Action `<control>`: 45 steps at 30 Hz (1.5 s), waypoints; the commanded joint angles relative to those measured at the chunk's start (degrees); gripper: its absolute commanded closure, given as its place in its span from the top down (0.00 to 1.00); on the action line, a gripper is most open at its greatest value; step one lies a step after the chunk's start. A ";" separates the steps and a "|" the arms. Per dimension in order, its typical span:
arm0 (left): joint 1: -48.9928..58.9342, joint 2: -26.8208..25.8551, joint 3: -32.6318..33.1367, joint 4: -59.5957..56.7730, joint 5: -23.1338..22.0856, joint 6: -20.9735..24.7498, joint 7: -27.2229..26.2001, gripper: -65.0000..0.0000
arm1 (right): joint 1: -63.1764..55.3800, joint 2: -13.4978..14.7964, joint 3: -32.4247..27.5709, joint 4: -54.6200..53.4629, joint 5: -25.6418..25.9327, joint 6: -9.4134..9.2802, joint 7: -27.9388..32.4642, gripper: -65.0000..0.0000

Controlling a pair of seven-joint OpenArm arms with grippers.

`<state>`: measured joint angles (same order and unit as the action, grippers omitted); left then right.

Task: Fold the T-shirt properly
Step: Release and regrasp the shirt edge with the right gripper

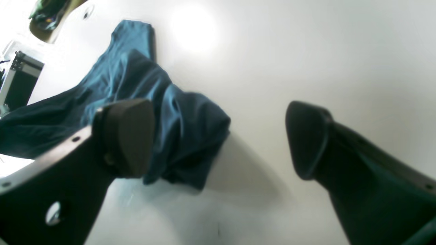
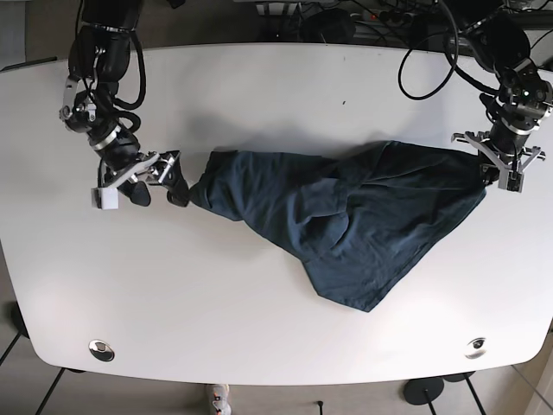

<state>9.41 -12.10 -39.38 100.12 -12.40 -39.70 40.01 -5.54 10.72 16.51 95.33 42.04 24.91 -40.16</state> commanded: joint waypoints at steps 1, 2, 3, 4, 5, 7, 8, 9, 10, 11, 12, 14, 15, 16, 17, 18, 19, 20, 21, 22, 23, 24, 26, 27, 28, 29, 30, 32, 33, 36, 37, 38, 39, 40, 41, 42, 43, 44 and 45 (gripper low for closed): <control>-0.49 -0.96 -0.23 1.20 -0.74 0.19 -1.46 0.00 | 4.44 1.45 -4.51 -0.78 -1.03 0.90 1.00 0.88; -0.49 -0.96 -0.23 1.20 -0.74 0.19 -1.46 0.00 | 6.82 1.54 -7.06 -2.36 -2.35 0.81 0.91 0.88; -0.57 -0.96 0.03 1.12 -0.74 0.19 -1.46 0.00 | 10.07 1.54 -9.61 -6.05 -4.02 0.81 0.82 0.88; -0.57 -0.96 0.03 1.20 -0.74 0.19 -1.46 0.00 | 12.00 1.54 -11.02 -8.52 -4.72 0.81 0.82 0.87; -0.57 -0.87 0.12 1.20 -0.74 0.19 -1.46 0.00 | 14.02 1.54 -12.25 -10.98 -5.16 0.98 0.73 0.87; -0.66 -0.87 0.12 0.85 -0.74 0.19 -1.46 0.00 | 18.77 1.72 -16.12 -16.69 -5.16 1.16 0.73 0.87; -0.66 -0.87 0.12 0.85 -0.74 0.19 -1.46 0.00 | 21.50 1.72 -18.75 -19.68 -5.16 1.25 0.73 0.87; -0.66 -0.87 0.12 0.85 -0.74 0.19 -1.46 0.00 | 23.43 1.54 -20.34 -21.97 -5.16 1.25 0.82 0.87; -0.66 -0.87 0.12 0.76 -0.74 0.19 -1.46 0.00 | 25.28 1.45 -21.74 -24.25 -5.16 1.25 1.00 0.87; -0.66 -0.87 0.12 0.76 -0.74 0.19 -1.46 0.00 | 27.12 1.37 -22.97 -26.45 -5.16 1.25 1.09 0.87; -0.57 -0.87 0.12 0.76 -0.74 0.19 -1.46 0.00 | 28.71 1.19 -24.12 -28.82 -5.16 1.25 1.09 0.87; -0.57 -0.87 0.12 0.68 -0.74 0.19 -1.46 0.00 | 31.78 -0.74 -26.49 -33.57 -5.25 1.25 1.09 0.87; -0.57 -0.87 0.12 0.68 -0.74 0.19 -1.46 0.00 | 33.54 -1.27 -28.25 -37.26 -5.43 1.34 1.09 0.87; -0.57 -0.87 0.12 0.68 -0.74 0.19 -1.46 0.00 | 34.42 -1.45 -29.48 -39.20 -5.07 1.34 1.17 0.87; -0.57 -0.87 0.12 0.68 -0.74 0.19 -1.46 0.00 | 34.86 -2.15 -30.45 -40.43 -4.81 1.60 1.17 0.87; -0.57 -0.87 0.12 0.68 -0.74 0.19 -1.46 0.00 | 34.86 -3.03 -31.06 -40.78 -4.64 2.48 1.17 0.87; -0.57 -0.87 0.12 0.68 -0.74 0.19 -1.46 0.00 | 34.51 -3.73 -31.15 -40.78 -4.28 4.15 1.09 0.87; -0.66 -0.87 0.12 0.68 -0.74 0.19 -1.46 0.00 | 34.42 -3.91 -31.24 -40.78 -4.20 4.85 0.82 0.87; -0.66 -0.87 0.12 0.68 -0.74 0.19 -1.46 0.00 | 34.33 -4.52 -31.24 -40.69 -4.20 5.03 0.82 0.87; -0.66 -0.87 0.12 0.68 -0.74 0.19 -1.46 0.00 | 33.80 -5.14 -31.24 -40.69 -4.28 5.12 0.73 0.87; -0.66 -0.87 0.12 0.68 -0.74 0.19 -1.46 0.00 | 33.10 -5.58 -31.06 -40.60 -4.28 5.12 0.73 0.84; -0.66 -0.87 0.12 0.68 -0.74 0.19 -1.46 0.00 | 32.75 -5.67 -30.97 -40.60 -4.28 5.20 1.00 0.78; -0.75 -0.87 0.12 0.68 -0.74 0.19 -1.46 0.00 | 32.49 -5.75 -30.97 -40.60 -4.28 5.38 1.17 0.59; -0.84 -0.87 0.12 0.68 -0.65 0.19 -1.46 0.00 | 32.49 -5.75 -30.97 -40.60 -4.28 5.38 1.17 0.47; -0.93 -0.87 0.12 0.59 -0.65 0.27 -1.46 0.00 | 32.40 -5.75 -30.97 -40.60 -4.28 5.38 1.17 0.34; -0.93 -0.87 0.12 0.59 -0.65 0.27 -1.46 0.00 | 32.40 -5.75 -30.97 -40.60 -4.28 5.38 1.17 0.21; -0.93 -0.87 0.12 0.59 -0.65 0.27 -1.46 0.00 | 32.40 -5.75 -30.97 -40.52 -4.28 5.38 1.17 0.10; -1.01 -0.87 0.21 -0.03 -0.65 0.27 -1.46 0.00 | 32.40 -5.49 -30.97 -40.25 -4.28 5.38 1.17 0.04; -1.01 -0.87 0.21 -0.99 -0.65 0.27 -1.46 0.00 | 32.40 -5.49 -30.97 -38.85 -4.28 5.29 1.17 0.08; -1.10 -0.96 0.21 -3.28 -0.74 0.27 -1.55 0.00 | 28.71 -3.56 -30.89 -29.88 -4.28 4.85 0.91 0.11; -1.10 -0.96 0.12 -3.28 -0.74 0.27 -1.55 0.00 | 27.30 -2.94 -30.89 -27.15 -4.28 4.85 0.82 0.11; -1.10 -0.96 0.03 -3.37 -0.74 0.27 -1.55 0.00 | 25.72 -2.59 -30.27 -24.60 -4.28 4.85 0.82 0.11; -1.10 -0.96 -0.05 -3.37 -0.74 0.27 -1.55 0.00 | 24.22 -2.24 -28.60 -22.05 -4.28 4.85 0.82 0.10; -1.10 -0.96 -0.05 -3.19 -0.74 0.27 -1.55 0.00 | 22.38 -2.06 -26.49 -19.94 -4.28 4.85 0.73 0.07; -1.10 -0.96 -0.05 -3.19 -0.74 0.27 -1.55 0.00 | 20.62 -2.06 -24.47 -18.01 -4.28 4.85 0.73 0.03; -1.10 -1.13 -0.05 -3.10 -0.83 0.27 -1.55 0.00 | 19.04 -1.97 -22.53 -15.90 -4.28 4.85 0.73 0.03; -1.10 -1.13 -0.05 -2.84 -1.00 0.27 -1.55 0.00 | 17.36 -1.89 -20.86 -13.44 -4.28 4.85 0.65 0.03; -1.10 -1.22 -0.05 -1.87 -0.91 0.27 -1.55 0.00 | 15.78 -1.80 -19.46 -11.15 -4.28 4.85 0.65 0.03; -1.10 -1.22 0.12 -0.20 -0.83 0.27 -1.55 0.00 | 14.29 -1.71 -17.88 -8.69 -4.72 4.85 0.21 0.03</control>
<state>8.88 -12.14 -39.05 98.52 -12.29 -39.68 39.83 7.07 8.91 -1.17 85.43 36.21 29.19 -41.32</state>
